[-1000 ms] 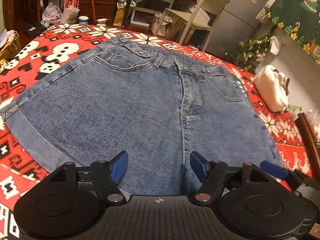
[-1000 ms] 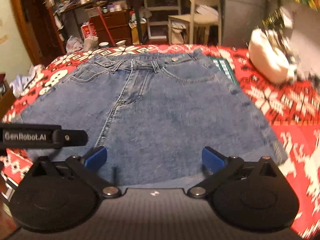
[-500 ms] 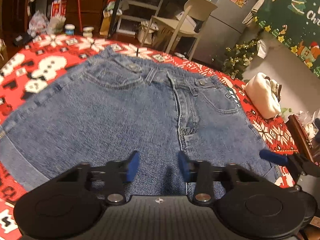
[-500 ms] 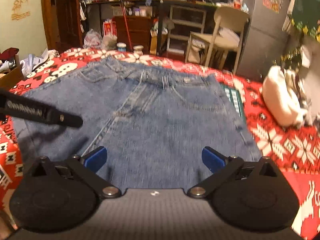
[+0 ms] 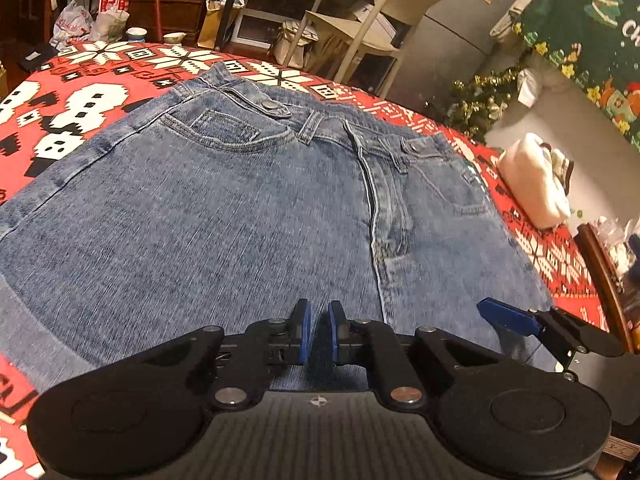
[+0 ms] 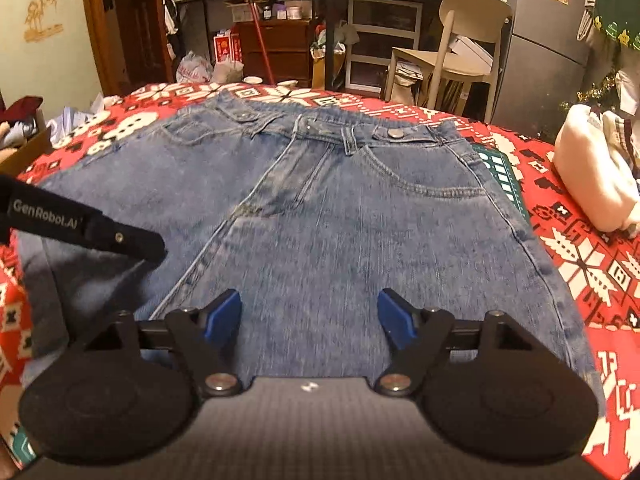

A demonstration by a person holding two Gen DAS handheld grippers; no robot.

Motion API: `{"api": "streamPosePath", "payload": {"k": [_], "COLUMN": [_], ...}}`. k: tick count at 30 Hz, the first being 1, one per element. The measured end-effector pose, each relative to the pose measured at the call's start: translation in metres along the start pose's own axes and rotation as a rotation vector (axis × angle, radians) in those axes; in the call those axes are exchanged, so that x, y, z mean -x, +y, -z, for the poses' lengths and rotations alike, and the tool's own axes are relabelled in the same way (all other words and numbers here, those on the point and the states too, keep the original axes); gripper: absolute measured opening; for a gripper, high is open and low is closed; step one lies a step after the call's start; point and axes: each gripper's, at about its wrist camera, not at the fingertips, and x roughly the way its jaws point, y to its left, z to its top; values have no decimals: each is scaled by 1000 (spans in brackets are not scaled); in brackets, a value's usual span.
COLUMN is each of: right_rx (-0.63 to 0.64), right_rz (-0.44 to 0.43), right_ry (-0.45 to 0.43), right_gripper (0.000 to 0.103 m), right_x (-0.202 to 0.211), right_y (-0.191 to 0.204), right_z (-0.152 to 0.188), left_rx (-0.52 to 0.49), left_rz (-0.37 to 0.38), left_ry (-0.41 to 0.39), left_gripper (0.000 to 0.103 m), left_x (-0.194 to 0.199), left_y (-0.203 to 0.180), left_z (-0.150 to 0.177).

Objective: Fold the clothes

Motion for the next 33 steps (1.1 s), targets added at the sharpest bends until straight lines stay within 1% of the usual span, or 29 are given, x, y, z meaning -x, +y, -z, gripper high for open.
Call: {"api": "streamPosePath", "payload": {"k": [2, 4, 8, 13, 15, 17, 18, 19, 24, 26, 28, 29, 31, 32, 33], "right_rx": [12, 6, -13, -6, -6, -7, -12, -18, -65, -83, -96, -98, -100, -100, -97], "right_rz": [8, 13, 16, 14, 16, 18, 16, 15, -1, -6, -12, -20, -35, -41, -46], "right_ry": [8, 25, 49, 70, 72, 73, 62, 49, -42, -70, -92, -93, -94, -89, -84], "right_gripper": [81, 85, 88, 88, 88, 85, 82, 82, 81, 71, 53, 49, 28, 23, 13], "right_x": [6, 12, 23, 36, 40, 44, 45, 47, 49, 43, 36, 29, 16, 9, 2], "right_y": [2, 2, 4, 6, 5, 3, 2, 1, -11, -17, -21, -22, -25, -25, -24], "right_z": [5, 10, 20, 29, 29, 29, 28, 26, 10, 1, -6, -11, -20, -25, -28], "left_rx": [-17, -40, -76, -86, -76, -59, -45, -33, 4, -1, -2, 2, 8, 10, 12], "left_rz": [-14, -30, -63, -78, -69, -54, -41, -31, 23, 32, 39, 48, 61, 64, 68], "left_ry": [12, 28, 47, 70, 82, 90, 83, 66, -61, -93, -109, -114, -120, -123, -126], "left_gripper": [11, 11, 11, 11, 11, 11, 11, 11, 11, 10, 7, 7, 7, 7, 6], "left_x": [4, 9, 14, 17, 19, 20, 21, 23, 27, 21, 13, 8, -2, -6, -11], "left_y": [-3, -7, -14, -18, -18, -16, -14, -12, -7, -7, -8, -8, -7, -7, -6], "left_z": [5, 11, 18, 23, 24, 24, 23, 22, 6, -4, -12, -16, -21, -23, -26]}}
